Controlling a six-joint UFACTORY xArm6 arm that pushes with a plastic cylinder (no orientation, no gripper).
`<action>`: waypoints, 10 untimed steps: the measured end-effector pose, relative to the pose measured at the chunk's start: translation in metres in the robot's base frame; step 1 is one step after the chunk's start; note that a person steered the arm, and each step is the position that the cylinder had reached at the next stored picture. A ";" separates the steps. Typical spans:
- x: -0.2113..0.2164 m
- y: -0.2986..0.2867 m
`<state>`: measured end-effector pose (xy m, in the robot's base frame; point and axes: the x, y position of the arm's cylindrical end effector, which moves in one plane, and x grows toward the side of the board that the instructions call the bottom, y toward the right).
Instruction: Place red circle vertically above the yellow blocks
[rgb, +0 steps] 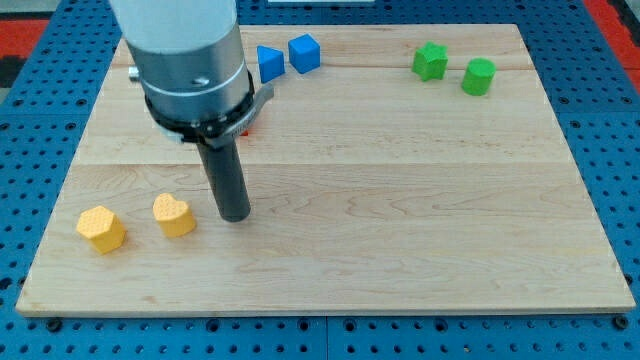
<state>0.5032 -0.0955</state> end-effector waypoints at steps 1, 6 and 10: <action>0.004 -0.032; -0.138 0.063; -0.214 -0.041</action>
<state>0.2894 -0.1361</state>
